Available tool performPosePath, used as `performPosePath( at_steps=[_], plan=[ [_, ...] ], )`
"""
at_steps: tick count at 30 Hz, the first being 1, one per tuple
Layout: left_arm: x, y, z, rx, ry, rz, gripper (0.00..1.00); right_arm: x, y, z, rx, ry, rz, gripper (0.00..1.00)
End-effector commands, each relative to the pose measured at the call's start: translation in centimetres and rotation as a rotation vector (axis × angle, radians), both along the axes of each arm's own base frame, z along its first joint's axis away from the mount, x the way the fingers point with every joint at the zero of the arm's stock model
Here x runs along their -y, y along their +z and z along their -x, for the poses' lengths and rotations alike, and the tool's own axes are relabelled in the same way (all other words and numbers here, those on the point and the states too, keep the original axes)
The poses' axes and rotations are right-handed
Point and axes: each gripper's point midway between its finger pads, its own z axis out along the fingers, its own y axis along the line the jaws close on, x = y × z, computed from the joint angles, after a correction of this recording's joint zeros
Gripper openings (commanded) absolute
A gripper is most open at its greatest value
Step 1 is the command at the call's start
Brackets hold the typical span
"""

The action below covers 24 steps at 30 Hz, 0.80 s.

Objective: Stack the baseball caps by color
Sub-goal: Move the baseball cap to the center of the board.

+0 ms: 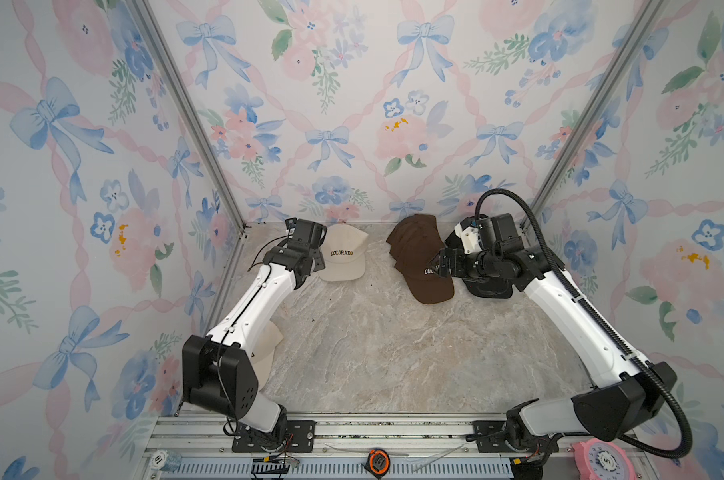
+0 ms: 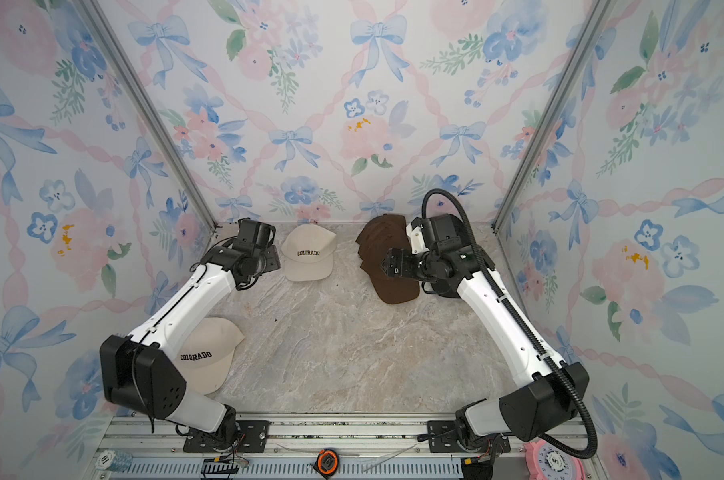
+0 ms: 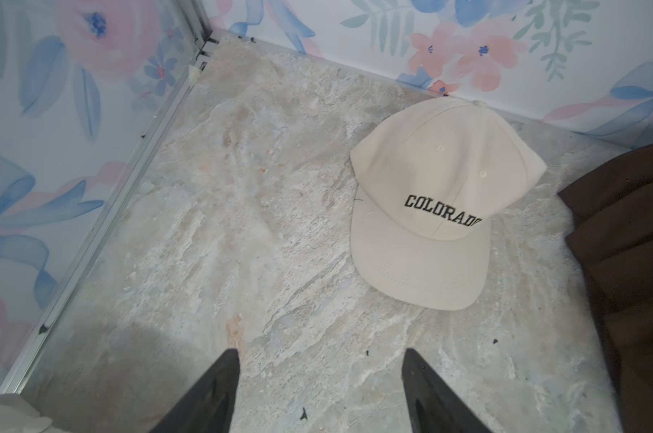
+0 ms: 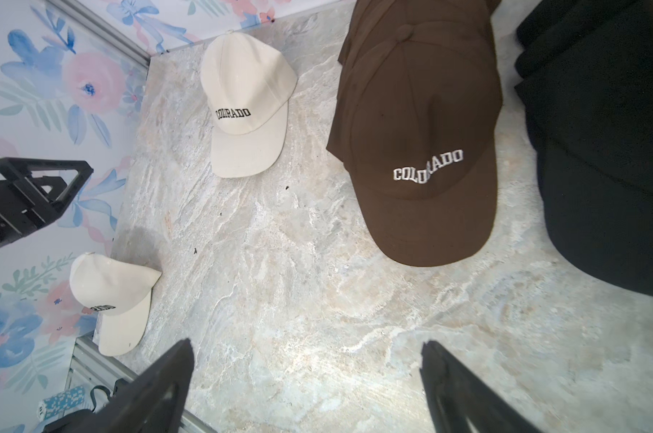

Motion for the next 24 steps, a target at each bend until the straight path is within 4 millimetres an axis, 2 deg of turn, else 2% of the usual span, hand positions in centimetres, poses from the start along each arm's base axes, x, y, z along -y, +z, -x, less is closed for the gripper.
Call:
performPosePath(
  at_steps=[1,3,7,8,10,14,16,19,24],
  plan=[
    [-2.7,-0.6,4.8,-0.001,0.066,-0.009,0.75,-2.7,1.3,0.0,0.039,0.081,-0.028,0.96],
    [-4.4,-1.3,8.0,-0.013,0.105,-0.005,0.77,-3.8,1.0,0.1,0.036,0.111,-0.032,0.96],
    [-6.8,-2.5,13.1,-0.046,0.179,0.008,0.78,-5.6,0.6,0.3,0.028,0.154,-0.048,0.96],
    [-7.5,-2.3,14.3,-0.034,0.238,0.020,0.81,-5.9,0.5,0.3,0.027,0.165,-0.051,0.96],
    [-7.5,-2.0,15.1,0.002,0.254,0.071,0.81,-6.5,0.3,0.3,0.021,0.182,-0.056,0.96],
    [-8.5,-4.7,17.0,-0.073,0.353,0.148,0.77,-7.2,0.1,0.0,0.023,0.204,-0.067,0.96],
    [-8.9,-4.4,17.1,-0.077,0.384,0.138,0.78,-7.4,0.1,-0.1,0.026,0.210,-0.070,0.96],
    [-9.9,-4.7,17.6,-0.075,0.471,0.173,0.80,-7.3,-0.2,-0.1,0.026,0.214,-0.062,0.96],
    [-10.4,-7.1,19.1,-0.091,0.618,0.282,0.80,-6.2,-0.6,-0.7,0.026,0.188,-0.071,0.96]
  ],
)
